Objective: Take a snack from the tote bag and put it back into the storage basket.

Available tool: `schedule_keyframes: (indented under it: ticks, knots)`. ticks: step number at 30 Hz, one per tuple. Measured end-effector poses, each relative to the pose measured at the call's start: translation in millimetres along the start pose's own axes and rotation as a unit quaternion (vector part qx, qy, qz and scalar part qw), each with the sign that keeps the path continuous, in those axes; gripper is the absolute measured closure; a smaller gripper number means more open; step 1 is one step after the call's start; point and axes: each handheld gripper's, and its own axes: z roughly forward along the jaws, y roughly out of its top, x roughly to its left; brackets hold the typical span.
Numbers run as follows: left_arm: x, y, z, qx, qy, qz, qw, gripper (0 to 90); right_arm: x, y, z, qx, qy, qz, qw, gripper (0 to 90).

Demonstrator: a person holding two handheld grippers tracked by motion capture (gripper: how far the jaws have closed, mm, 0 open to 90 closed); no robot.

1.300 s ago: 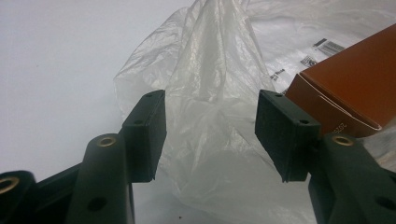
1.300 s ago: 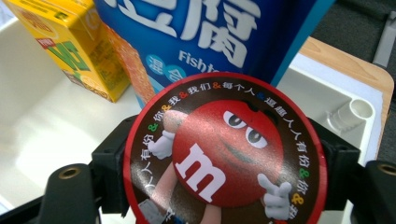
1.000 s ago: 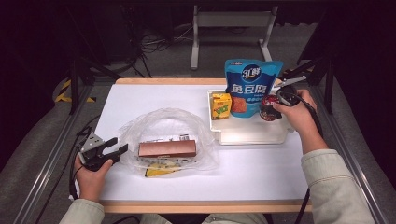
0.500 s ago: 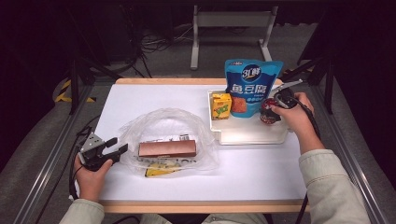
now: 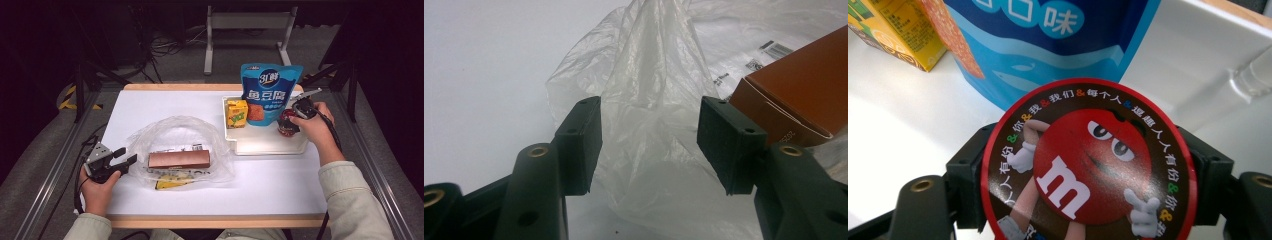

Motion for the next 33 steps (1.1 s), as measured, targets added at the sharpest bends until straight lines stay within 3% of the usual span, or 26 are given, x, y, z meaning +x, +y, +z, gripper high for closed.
schedule_keyframes:
  ticks: [33]
  knots:
    - [-0.1,0.0,0.2,0.0,0.0,0.0,1.0,44.0,-2.9,-6.3,9.6,0.036,-0.001,-0.014,0.9992,24.2]
